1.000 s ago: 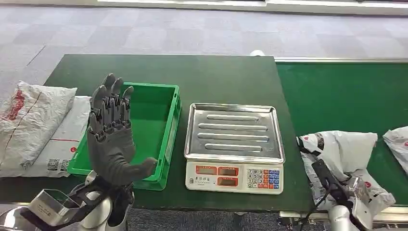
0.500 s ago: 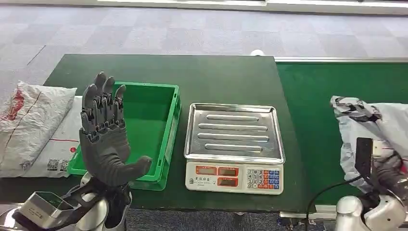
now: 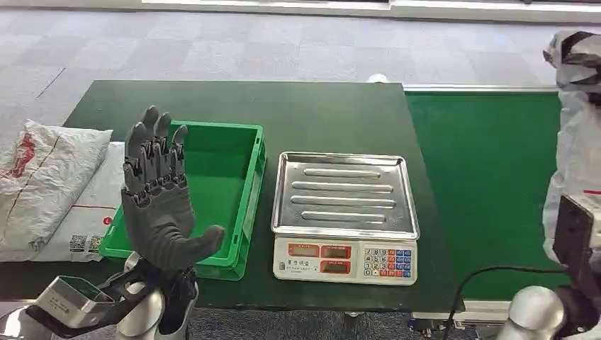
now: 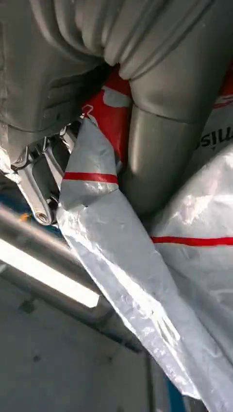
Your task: Moved the parcel from conveyor to table for the left to box.
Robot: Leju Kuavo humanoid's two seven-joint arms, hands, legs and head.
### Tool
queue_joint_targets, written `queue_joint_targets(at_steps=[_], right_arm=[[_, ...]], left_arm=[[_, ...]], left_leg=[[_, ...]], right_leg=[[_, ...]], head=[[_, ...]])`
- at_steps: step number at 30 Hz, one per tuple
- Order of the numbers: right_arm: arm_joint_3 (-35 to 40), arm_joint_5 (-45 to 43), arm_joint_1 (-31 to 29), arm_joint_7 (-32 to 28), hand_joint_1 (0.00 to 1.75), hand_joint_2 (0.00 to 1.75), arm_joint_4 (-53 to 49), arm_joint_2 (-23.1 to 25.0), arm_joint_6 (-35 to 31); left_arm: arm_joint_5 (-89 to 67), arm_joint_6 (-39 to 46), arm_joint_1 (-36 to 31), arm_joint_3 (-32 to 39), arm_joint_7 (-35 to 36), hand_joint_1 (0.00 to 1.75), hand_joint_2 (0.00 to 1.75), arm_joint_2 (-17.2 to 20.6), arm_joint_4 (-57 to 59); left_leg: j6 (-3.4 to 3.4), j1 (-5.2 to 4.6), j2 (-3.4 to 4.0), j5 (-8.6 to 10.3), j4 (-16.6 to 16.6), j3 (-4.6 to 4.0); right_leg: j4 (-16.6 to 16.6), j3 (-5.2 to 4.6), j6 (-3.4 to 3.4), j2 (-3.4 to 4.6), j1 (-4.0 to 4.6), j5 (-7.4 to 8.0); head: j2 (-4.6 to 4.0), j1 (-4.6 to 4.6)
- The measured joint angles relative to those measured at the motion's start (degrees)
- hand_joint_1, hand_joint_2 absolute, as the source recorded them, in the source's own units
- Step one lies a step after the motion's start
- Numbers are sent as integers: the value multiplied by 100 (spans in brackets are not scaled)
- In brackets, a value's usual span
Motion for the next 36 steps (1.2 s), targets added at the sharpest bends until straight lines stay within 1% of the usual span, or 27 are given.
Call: queue_joint_targets(at_steps=[2,3,4,6,10,16,23,24,25,26,27,29,33,36], right_arm=[[694,162,-9,151,175,175,498,-101,889],[1029,252,-30,252,175,175,772,-136,1127],[1442,319,-45,378,175,175,1125,-166,1172],[2083,374,-101,559,175,175,1672,-203,1222],[2871,385,-135,671,175,175,2276,-286,1242],[3284,241,-130,704,175,175,2504,-442,1414],[3422,109,-91,776,175,175,2653,-551,1434],[3429,94,-88,787,162,175,2670,-566,1434],[3433,79,-87,798,0,175,2685,-579,1434],[3438,68,-86,802,0,175,2696,-597,1432],[3438,59,-85,807,0,0,2712,-610,1432],[3438,4,-84,807,0,0,2740,-641,1443],[3495,-367,-46,770,0,0,2777,-702,1955],[3565,-787,-11,616,0,0,2797,-739,2388]], left_arm=[[18,-31,-1,0,0,0,175,0,-4],[22,-53,-3,-4,0,0,175,0,-4],[33,-57,-5,-11,0,0,175,0,-4],[44,-57,-9,-30,0,0,175,0,-2],[90,-57,-15,-61,0,0,175,2,0],[109,-48,-19,-85,0,0,175,7,0],[125,44,-26,-120,0,0,175,7,7],[127,52,-27,-125,0,0,175,7,9],[129,57,-27,-129,0,0,175,9,9],[131,68,-28,-133,0,0,175,9,9],[133,79,-30,-142,0,0,175,9,9],[136,107,-31,-149,0,0,175,11,13],[138,131,-31,-164,0,0,175,26,22],[138,138,-30,-206,0,0,175,37,50]], left_leg=[[0,1,32,-11,-2,-13],[-1,0,35,-12,-2,15],[0,0,35,-4,-2,27],[-5,1,14,10,-1,22],[-13,9,-3,13,-1,18],[-11,14,-1,2,-1,14],[-10,12,-2,2,-1,14],[-10,12,-2,2,-1,14],[-10,12,-2,2,-1,14],[-10,12,-2,2,-1,14],[-10,12,-2,2,-1,14],[-11,12,-2,2,-1,15],[-11,12,-2,2,-1,14],[-11,12,-2,2,-1,14]], right_leg=[[0,11,-1,22,1,0],[0,9,-1,26,1,-1],[0,2,-3,26,2,1],[0,1,-4,11,11,3],[4,3,-10,-1,20,2],[3,-1,-8,2,12,-2],[2,0,-7,2,10,-2],[2,0,-7,2,10,-2],[2,0,-7,2,10,-2],[2,0,-7,2,10,-2],[2,0,-7,2,11,-2],[2,0,-7,2,11,-2],[2,-1,-7,2,11,-2],[2,-1,-7,2,11,-2]], head=[[0,-2],[0,-2],[0,-4],[0,-4],[0,-4],[0,-4],[0,-4],[0,-4],[0,-4],[0,-4],[0,-4],[0,-4],[0,-4],[0,-4]])
